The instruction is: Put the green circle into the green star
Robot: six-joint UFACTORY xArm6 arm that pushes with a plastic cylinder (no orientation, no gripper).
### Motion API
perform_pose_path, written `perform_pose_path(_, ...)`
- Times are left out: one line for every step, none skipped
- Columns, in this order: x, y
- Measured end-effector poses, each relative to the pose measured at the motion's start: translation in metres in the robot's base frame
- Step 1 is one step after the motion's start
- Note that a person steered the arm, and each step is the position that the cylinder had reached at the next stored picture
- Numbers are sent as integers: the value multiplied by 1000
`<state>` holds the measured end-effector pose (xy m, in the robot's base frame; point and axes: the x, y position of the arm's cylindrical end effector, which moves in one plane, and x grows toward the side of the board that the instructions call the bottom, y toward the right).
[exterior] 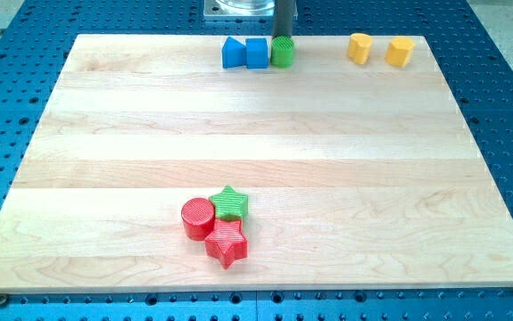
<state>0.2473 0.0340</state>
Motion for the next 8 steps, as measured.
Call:
perform_pose_path(100, 0)
perform_pose_path(147, 4)
perform_pose_path(173, 62)
perform_pose_path(219, 62)
perform_pose_path(260, 68)
perform_pose_path(270, 30)
perform_pose_path(242, 50)
perform_pose_path(243, -7)
